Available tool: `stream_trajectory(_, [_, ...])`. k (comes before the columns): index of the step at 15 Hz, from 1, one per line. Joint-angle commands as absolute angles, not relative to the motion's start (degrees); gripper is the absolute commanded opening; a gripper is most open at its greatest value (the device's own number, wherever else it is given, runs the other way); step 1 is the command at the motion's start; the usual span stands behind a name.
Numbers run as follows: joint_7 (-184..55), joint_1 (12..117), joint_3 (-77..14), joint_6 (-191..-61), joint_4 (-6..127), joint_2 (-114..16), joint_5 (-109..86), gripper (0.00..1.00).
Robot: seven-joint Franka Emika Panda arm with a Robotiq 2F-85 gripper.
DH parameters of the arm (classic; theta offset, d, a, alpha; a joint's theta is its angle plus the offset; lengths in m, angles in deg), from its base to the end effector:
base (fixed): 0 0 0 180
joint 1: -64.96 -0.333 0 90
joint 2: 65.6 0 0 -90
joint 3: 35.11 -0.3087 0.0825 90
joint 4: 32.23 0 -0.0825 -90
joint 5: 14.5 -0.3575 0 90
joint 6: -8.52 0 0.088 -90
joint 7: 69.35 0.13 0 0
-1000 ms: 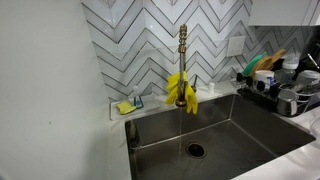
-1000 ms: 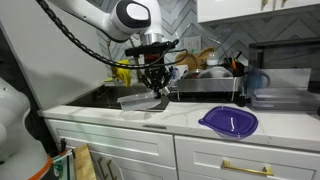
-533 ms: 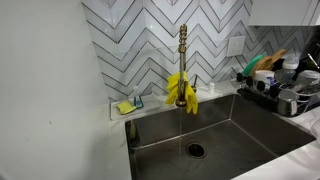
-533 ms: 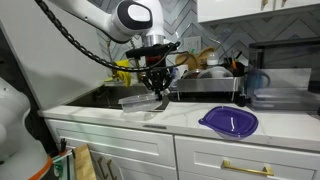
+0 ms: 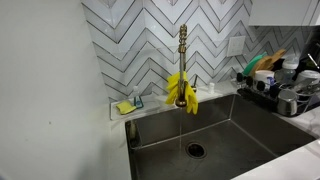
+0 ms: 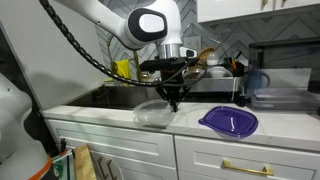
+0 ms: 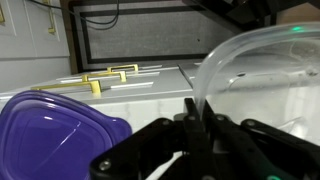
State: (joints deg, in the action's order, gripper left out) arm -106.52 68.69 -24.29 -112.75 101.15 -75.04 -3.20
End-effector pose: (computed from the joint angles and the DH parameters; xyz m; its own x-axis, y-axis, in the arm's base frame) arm 0.4382 -0.1275 0.3853 0.8708 0.4759 -0.1233 0.4862 -0.8709 0.0722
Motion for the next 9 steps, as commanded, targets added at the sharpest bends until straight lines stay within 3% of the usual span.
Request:
stream_trajectory(1, [-106.5,70.0,-23.7,-117.8,100.4,-71.3,-7.7,0.02])
stream_trajectory(9, [-110.4,70.9,-24.8,-126.7,97.0,-64.5,-13.0,0.02])
